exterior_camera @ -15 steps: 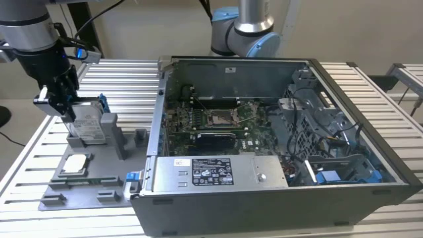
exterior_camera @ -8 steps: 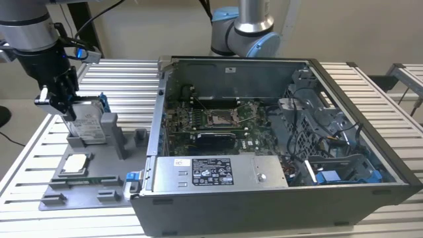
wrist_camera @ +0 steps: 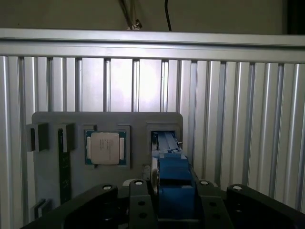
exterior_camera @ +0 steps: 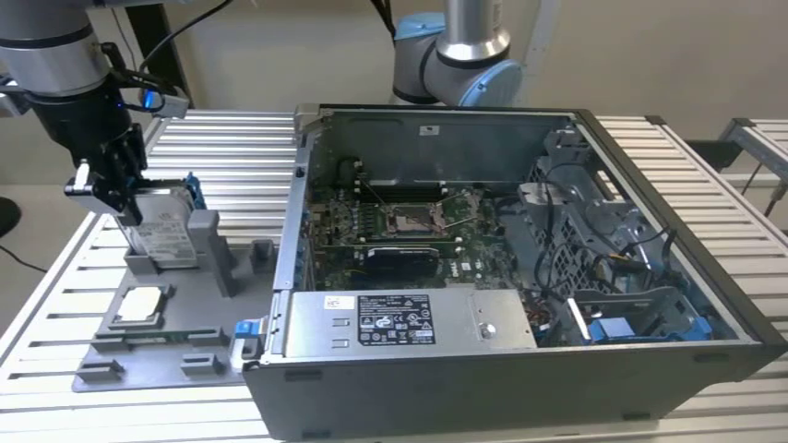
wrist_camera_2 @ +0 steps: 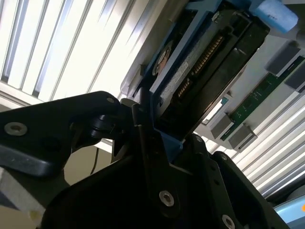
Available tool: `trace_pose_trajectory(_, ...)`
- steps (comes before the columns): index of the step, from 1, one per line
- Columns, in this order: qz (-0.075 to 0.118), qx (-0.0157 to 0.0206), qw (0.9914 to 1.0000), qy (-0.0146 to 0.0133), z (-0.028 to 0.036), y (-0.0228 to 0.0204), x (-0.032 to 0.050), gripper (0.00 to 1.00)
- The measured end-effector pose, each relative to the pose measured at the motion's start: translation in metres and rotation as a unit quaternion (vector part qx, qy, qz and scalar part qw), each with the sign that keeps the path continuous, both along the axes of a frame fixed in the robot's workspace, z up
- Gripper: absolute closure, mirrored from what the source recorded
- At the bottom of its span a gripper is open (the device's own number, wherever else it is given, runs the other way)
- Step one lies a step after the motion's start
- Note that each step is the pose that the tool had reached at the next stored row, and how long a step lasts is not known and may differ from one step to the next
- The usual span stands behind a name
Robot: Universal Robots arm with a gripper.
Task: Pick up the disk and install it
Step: 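Pick up the disk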
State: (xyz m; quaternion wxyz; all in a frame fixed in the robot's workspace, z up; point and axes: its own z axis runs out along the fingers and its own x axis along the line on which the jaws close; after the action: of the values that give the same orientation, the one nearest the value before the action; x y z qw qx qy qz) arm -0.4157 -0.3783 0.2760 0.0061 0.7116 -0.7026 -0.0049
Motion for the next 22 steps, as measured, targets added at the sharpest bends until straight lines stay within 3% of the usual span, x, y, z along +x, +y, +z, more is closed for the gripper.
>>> trace_pose_trajectory(4, 0.0, -0.0014, 1.0, 0.0, 0.0, 0.0007, -0.0001, 1.0)
trace_pose_trajectory(22, 0.0, -0.0015, 1.0, -0.0001, -0.0001, 0.0003, -0.0001, 1.0)
